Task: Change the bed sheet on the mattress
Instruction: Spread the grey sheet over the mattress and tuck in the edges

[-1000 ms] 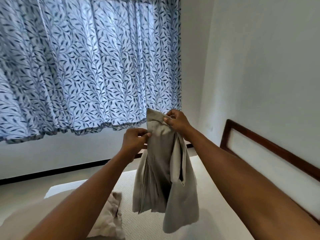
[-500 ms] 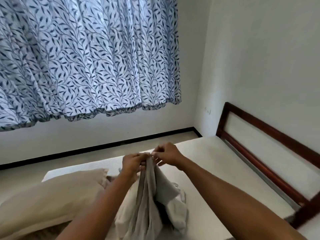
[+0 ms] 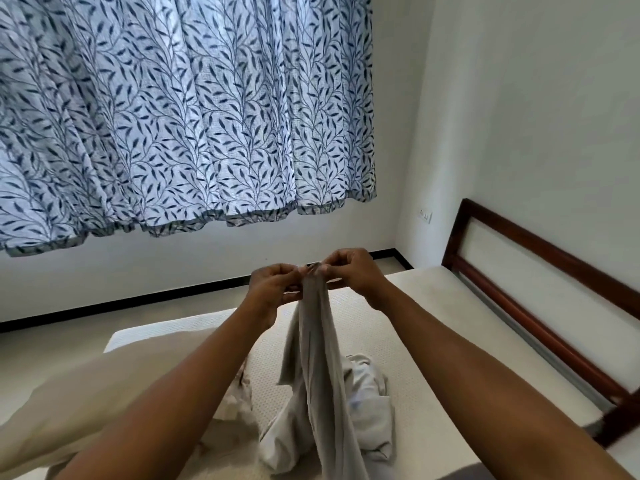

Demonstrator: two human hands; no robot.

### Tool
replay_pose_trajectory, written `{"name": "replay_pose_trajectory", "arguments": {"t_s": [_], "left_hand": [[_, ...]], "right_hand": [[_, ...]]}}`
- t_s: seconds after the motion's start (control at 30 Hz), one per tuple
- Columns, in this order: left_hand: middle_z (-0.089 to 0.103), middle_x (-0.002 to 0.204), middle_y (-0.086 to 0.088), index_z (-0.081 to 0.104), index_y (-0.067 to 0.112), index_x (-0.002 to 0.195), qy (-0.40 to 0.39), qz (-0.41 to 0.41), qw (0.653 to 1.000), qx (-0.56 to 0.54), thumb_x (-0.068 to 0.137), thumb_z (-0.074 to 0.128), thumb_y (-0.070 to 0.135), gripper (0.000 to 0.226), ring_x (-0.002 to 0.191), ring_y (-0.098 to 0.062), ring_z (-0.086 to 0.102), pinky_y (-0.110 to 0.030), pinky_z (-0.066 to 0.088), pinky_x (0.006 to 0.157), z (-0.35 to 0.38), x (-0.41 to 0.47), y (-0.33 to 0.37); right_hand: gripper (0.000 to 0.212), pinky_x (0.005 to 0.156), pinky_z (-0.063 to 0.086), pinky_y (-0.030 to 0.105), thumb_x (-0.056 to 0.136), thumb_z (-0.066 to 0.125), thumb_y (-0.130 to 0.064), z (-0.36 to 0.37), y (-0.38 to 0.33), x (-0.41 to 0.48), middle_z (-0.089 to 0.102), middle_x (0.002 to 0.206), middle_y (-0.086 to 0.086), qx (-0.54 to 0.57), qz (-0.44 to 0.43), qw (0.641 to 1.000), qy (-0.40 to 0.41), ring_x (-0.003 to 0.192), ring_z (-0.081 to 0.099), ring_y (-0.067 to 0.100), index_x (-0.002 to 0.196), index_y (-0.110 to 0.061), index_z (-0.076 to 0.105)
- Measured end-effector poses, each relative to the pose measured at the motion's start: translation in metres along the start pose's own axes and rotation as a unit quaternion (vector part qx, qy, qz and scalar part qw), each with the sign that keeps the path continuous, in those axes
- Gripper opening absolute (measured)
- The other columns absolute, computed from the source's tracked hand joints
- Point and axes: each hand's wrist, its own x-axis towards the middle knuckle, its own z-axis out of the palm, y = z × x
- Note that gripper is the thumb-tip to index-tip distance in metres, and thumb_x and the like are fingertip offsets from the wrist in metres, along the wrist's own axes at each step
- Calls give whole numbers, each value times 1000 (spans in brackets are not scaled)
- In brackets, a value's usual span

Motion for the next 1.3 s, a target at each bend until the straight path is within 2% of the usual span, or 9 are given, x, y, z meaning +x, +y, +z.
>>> {"name": "replay_pose_trajectory", "arguments": {"t_s": [0.2,0.33,0.47,0.53,0.67,0.8,0.93,1.03,1.3], "left_hand": [[64,74,-10,66,2,90,58,-43,997,-25,100,59,10,13,67,-21,60,-30,55,57,-38,1,-34],[61,66,-5,67,11,69,95,-46,953,285,94,65,5,25,61,-17,51,-26,42,56,-76,-7,-89],[61,77,-16,61,1,96,-10,-272,841,468,88,52,-3,13,62,-24,63,-47,60,68,-89,-26,-126],[70,84,-19,59,-7,119,-4,-265,820,507,83,65,8,39,64,-25,70,-43,62,68,-73,-19,-109],[70,114,2,63,19,126,-9,48,917,396,65,71,55,71,102,-15,68,-34,56,89,-15,-9,-17],[73,107,7,65,30,120,-3,247,938,243,73,77,26,49,98,-13,69,-41,61,81,20,-1,53],[72,82,-6,75,12,94,-39,194,963,182,76,87,22,24,76,-19,67,-37,53,64,18,0,52],[55,70,-10,67,-6,76,-59,151,975,152,74,88,40,51,70,-20,53,-35,39,61,3,1,25],[70,80,-1,77,4,92,-120,17,943,310,77,74,29,29,78,-11,64,-27,50,69,-29,0,-22]], "right_hand": [[30,64,47,34,99,48,-16,-4,2,11,55,74,9,-5,83,986,146,69,52,20,78,1,62],[33,62,32,31,101,46,-18,-24,-31,26,50,76,7,-4,27,971,239,70,43,17,86,8,61],[27,71,34,33,100,54,-25,-38,-77,40,51,84,8,-20,-30,988,153,78,44,19,89,-4,65],[19,71,41,31,99,61,-28,-33,-94,43,61,85,6,-51,-58,995,68,79,54,16,88,-14,68],[13,63,45,16,95,71,-20,-11,-103,42,68,84,-5,-158,-109,980,-43,70,59,-3,97,-8,74],[16,63,48,13,91,75,-13,-4,-92,34,70,80,-3,-178,-152,970,-74,68,64,-5,96,1,71],[13,65,48,21,89,77,-22,-14,-94,31,71,78,-8,-151,-138,978,-31,71,61,2,92,-10,73],[9,68,48,26,88,77,-23,-32,-109,31,73,89,10,-128,-146,981,24,74,61,7,91,-15,74],[5,71,48,23,90,74,-19,-83,-115,29,69,87,2,25,-154,966,205,77,60,9,90,-14,74]]}}
